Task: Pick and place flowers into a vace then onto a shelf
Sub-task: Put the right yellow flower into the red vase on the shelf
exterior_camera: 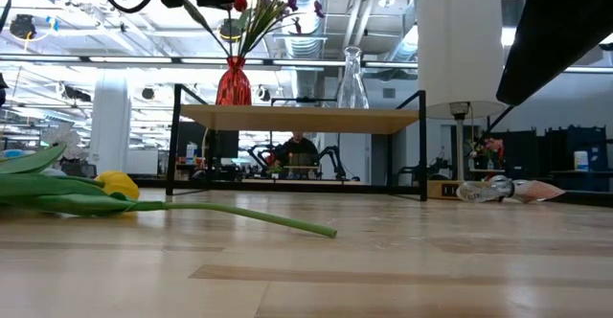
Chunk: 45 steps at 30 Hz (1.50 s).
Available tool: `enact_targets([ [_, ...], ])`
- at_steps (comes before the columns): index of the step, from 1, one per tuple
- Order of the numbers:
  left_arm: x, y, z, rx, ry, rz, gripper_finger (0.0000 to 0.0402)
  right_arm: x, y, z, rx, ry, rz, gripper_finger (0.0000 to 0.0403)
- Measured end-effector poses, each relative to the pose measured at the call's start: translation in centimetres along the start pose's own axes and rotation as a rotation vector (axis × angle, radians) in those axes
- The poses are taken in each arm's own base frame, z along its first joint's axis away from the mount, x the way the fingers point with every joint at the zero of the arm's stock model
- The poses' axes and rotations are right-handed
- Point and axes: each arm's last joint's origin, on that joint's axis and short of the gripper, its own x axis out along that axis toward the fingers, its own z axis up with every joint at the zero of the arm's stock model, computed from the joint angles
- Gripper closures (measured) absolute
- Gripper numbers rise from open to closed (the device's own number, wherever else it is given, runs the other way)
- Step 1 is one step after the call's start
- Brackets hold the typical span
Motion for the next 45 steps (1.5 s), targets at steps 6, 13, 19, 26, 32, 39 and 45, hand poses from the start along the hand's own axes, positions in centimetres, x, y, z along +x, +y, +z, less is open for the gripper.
enact_targets([
  [6,-0.2,-0.1,0.0,-0.046,0.001,-0.002,0.0381,-0.1,0.0,-0.1,-0.004,-0.001,0.002,0.0403],
  [13,-0.3,-0.1,0.0,-0.006,0.001,-0.013,0.0377,0.2,-0.1,-0.4,-0.008,-0.001,-0.005,0.0403],
  [19,-0.7,-0.3,0.0,0.032,0.003,-0.028,0.0376,0.9,0.1,-0.8,0.008,-0.008,0.025,0.0403],
  [26,-1.1,-0.4,0.0,0.066,0.008,-0.010,0.0333,0.9,0.0,-0.8,0.010,-0.011,0.030,0.0403],
  [32,-1.1,-0.1,0.0,0.061,0.019,0.094,0.0266,0.2,-0.3,-0.7,0.010,-0.022,0.036,0.0403],
  [39,-2.4,-0.4,0.9,0.112,0.013,0.091,0.0229,0.2,-0.2,-0.7,0.006,-0.026,0.037,0.0403],
  [45,-3.9,-0.5,1.5,0.162,0.027,0.096,0.0225,0.2,-0.2,-0.6,0.007,-0.029,0.045,0.0403],
])
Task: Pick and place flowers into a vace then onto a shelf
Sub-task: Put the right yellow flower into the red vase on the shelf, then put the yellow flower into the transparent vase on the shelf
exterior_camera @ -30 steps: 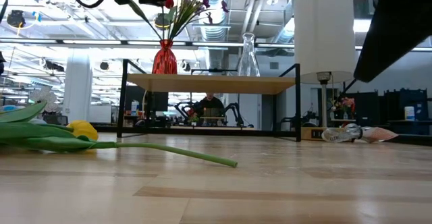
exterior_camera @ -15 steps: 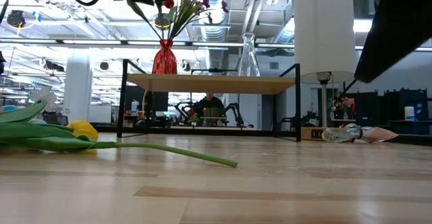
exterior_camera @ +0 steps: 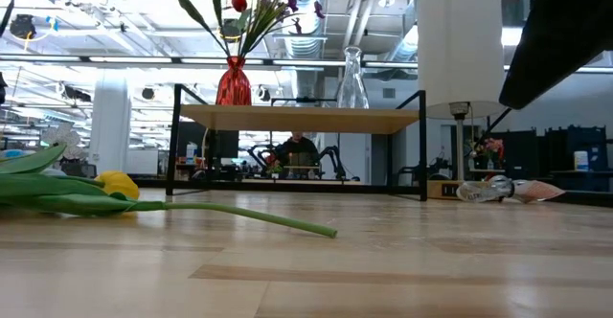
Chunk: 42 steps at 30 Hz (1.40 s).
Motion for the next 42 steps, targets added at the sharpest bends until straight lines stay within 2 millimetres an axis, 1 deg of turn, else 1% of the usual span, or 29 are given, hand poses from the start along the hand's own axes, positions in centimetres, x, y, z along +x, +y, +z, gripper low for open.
enact_targets([
  [6,-1.2,0.1,-0.1,0.031,0.046,0.046,0.0225,0.0,0.4,0.1,-0.022,-0.009,0.034,0.0403],
  [12,-2.5,0.0,0.1,0.100,0.043,-0.009,0.0225,0.0,0.6,0.1,-0.019,-0.005,0.058,0.0403],
  [15,-3.0,0.1,0.3,0.096,0.041,-0.028,0.0225,-0.2,0.7,0.0,-0.021,-0.007,0.070,0.0403],
  [26,-5.7,2.0,1.8,0.038,0.035,-0.147,0.0225,-0.6,1.0,-0.8,-0.037,0.011,0.091,0.0403],
  [32,-7.2,2.1,1.6,0.091,0.025,-0.215,0.0225,-0.6,1.1,-0.7,-0.049,0.014,0.103,0.0403],
  [42,-9.1,2.3,1.6,0.095,0.017,-0.300,0.0225,-0.8,1.4,-1.1,-0.059,0.032,0.125,0.0403],
])
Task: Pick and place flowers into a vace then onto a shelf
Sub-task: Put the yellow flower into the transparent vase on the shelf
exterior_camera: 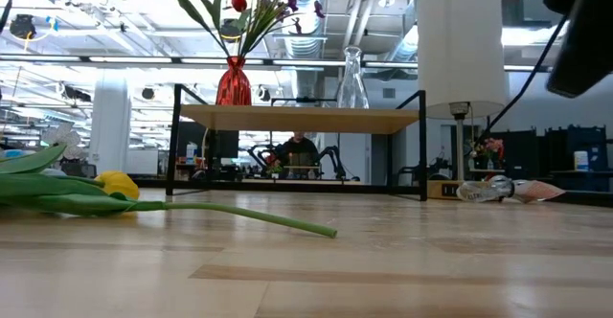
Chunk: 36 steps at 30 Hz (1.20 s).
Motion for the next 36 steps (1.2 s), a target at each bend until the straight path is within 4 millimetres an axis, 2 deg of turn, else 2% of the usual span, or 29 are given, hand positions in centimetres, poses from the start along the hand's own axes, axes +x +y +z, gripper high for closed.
enact_targets([
  [8,-2.0,-0.7,-1.1,0.017,-0.013,-0.085,0.0225,-0.2,0.1,-0.4,-0.010,0.004,0.005,0.0403],
  [15,-5.9,-0.8,-1.9,-0.014,-0.036,-0.260,0.0226,-0.3,0.2,-0.6,-0.035,0.006,0.003,0.0403],
  [20,-8.8,-0.7,-1.9,-0.106,-0.063,-0.524,0.0226,-0.1,0.0,-0.2,-0.080,0.002,0.001,0.0403],
  [24,-10.3,-1.0,-2.3,-0.178,-0.057,-0.826,0.0226,0.4,-0.2,0.8,-0.124,-0.004,0.000,0.0403],
  [29,-11.0,-1.7,-3.5,-0.280,0.111,-1.144,0.0226,1.1,-0.6,2.3,-0.179,-0.019,0.011,0.0403],
  [36,-11.1,-1.6,-6.3,-0.247,0.511,-1.301,0.0226,2.4,-0.9,4.9,-0.229,0.013,0.115,0.0403],
])
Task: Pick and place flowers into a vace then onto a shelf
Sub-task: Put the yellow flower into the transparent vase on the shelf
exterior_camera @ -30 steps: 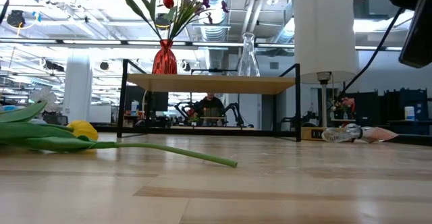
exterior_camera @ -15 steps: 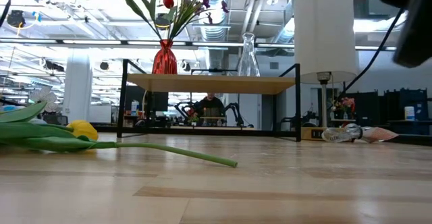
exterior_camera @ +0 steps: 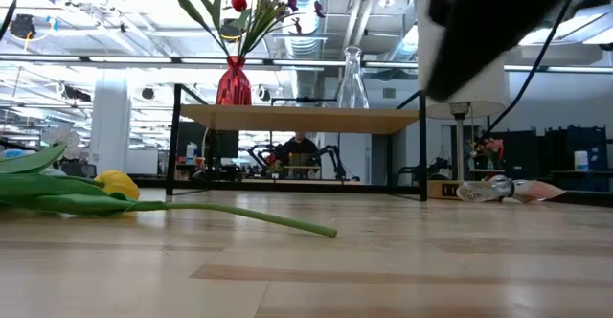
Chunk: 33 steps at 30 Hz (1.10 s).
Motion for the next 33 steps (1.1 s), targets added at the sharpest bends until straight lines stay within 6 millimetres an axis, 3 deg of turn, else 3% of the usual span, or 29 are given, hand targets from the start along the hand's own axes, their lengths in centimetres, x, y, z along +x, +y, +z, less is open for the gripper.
enact_targets([
  [5,-0.3,1.5,-2.0,-0.119,0.286,0.061,0.0226,0.7,-0.7,2.6,-0.010,-0.023,0.148,0.0403],
  [13,-2.2,4.5,-4.4,-0.150,0.603,0.373,0.0226,0.1,-2.9,8.8,-0.055,-0.193,0.351,0.0403],
  [20,-2.9,5.6,-4.7,-0.025,0.623,0.494,0.0226,0.4,-6.7,12.4,0.002,-0.249,0.368,0.0403],
  [25,-2.9,5.7,-4.6,0.052,0.621,0.481,0.0226,1.1,-8.9,14.0,0.225,-0.267,0.380,0.0403],
  [33,-3.0,5.7,-4.7,0.080,0.656,0.471,0.0226,1.2,-8.3,14.9,0.507,-0.299,0.517,0.0403],
])
